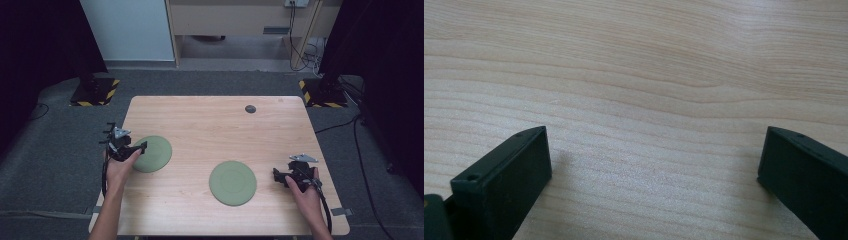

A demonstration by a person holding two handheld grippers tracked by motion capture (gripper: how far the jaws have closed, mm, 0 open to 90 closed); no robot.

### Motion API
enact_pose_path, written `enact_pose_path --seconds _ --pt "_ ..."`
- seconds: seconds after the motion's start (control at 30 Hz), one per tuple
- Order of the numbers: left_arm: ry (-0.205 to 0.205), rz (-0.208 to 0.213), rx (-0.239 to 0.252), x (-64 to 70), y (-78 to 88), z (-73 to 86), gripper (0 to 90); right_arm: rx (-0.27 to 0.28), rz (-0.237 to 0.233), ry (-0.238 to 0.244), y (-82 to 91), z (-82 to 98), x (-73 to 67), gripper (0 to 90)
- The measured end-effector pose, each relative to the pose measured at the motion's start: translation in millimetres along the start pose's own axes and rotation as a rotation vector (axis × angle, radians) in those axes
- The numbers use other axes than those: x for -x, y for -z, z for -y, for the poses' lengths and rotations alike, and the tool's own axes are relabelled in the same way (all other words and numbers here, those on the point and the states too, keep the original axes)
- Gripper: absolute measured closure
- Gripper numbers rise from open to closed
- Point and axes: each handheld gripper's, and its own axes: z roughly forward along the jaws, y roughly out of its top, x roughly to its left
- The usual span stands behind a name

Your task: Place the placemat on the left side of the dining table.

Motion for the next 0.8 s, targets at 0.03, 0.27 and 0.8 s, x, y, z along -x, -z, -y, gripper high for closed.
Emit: enact_pose_path --seconds 0.03,0.27,0.8 --pt "0.003 0.006 0.008 1.5 0.4 -0.4 22.2 0.001 0.001 0.002 -0.1 0.0 0.1 0.9" --pt "0.018 0.06 0.013 9.2 1.6 -1.3 8.7 0.001 0.001 0.002 -0.1 0.1 0.2 0.9" --pt "-0.093 0.19 -0.003 53.0 5.3 5.0 3.9 0.0 -0.002 0.003 0.3 0.3 -0.1 0.9"
